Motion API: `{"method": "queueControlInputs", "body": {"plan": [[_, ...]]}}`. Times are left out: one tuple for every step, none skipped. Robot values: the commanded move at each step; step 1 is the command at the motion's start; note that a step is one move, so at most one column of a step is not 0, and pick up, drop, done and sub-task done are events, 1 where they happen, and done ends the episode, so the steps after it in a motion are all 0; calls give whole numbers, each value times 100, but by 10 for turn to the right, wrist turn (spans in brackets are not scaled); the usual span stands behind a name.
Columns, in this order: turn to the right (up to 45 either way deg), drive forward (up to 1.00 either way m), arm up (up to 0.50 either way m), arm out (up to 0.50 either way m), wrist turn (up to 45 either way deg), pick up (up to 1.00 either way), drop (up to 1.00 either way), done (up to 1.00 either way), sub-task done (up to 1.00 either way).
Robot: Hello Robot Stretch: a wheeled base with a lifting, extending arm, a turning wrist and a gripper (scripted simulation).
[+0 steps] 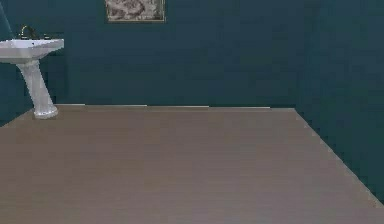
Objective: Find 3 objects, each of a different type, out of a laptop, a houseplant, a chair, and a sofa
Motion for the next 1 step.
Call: {"method": "queueControlInputs", "body": {"plan": [[450, 0, 0, 0, 0, 0, 0, 0, 0]]}}
